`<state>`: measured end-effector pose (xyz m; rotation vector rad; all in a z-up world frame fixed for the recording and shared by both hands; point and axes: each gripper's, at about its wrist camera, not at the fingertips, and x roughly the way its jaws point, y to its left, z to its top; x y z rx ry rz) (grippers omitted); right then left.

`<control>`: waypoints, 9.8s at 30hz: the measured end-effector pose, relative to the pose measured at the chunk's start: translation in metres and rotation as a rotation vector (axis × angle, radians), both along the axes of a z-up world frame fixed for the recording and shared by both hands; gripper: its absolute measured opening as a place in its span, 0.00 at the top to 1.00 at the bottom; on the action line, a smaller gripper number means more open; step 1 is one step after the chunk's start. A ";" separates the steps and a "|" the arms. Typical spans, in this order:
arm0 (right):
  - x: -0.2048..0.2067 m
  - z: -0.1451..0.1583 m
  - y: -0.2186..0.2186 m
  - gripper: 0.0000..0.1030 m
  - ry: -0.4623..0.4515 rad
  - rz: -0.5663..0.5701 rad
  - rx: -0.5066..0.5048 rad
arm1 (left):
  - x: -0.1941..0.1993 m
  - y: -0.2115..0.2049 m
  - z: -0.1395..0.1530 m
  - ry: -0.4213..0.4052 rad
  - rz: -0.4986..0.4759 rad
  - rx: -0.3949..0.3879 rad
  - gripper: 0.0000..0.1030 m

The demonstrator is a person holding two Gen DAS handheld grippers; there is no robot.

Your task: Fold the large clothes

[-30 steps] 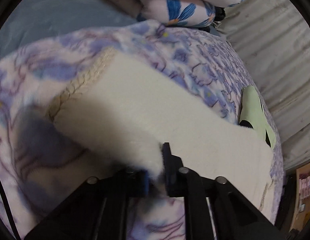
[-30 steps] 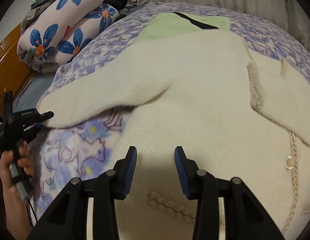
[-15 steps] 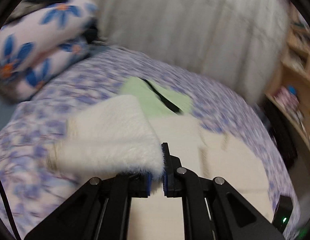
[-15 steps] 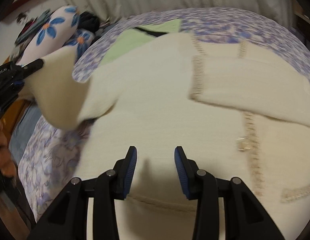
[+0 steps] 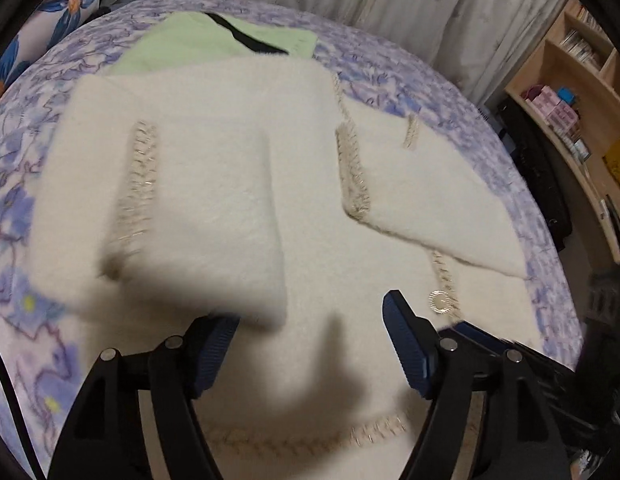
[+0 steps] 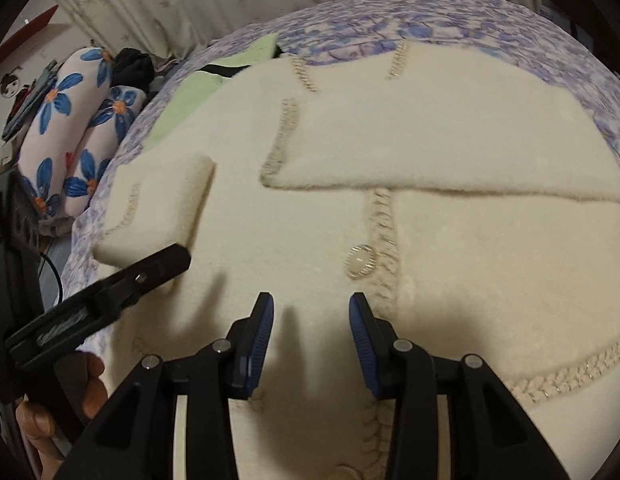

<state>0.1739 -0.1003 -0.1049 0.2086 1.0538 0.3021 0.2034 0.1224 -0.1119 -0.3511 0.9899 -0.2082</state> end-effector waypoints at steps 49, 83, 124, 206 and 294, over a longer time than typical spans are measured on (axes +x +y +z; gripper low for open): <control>0.079 0.021 -0.146 0.52 0.066 -0.141 -0.014 | 0.027 0.067 0.017 0.001 0.048 0.180 0.29; 0.155 0.027 -0.116 0.69 -0.134 -0.186 -0.179 | 0.122 0.074 0.017 -0.077 0.194 0.290 0.55; 0.034 0.051 -0.130 0.61 -0.102 -0.169 -0.132 | 0.018 0.023 0.028 0.003 0.120 0.286 0.25; -0.194 -0.016 -0.246 0.86 0.102 -0.082 0.051 | -0.197 0.053 -0.039 0.120 -0.099 0.067 0.64; 0.160 0.044 -0.236 0.93 -0.200 -0.390 -0.182 | 0.151 0.069 0.034 -0.169 0.166 0.349 0.94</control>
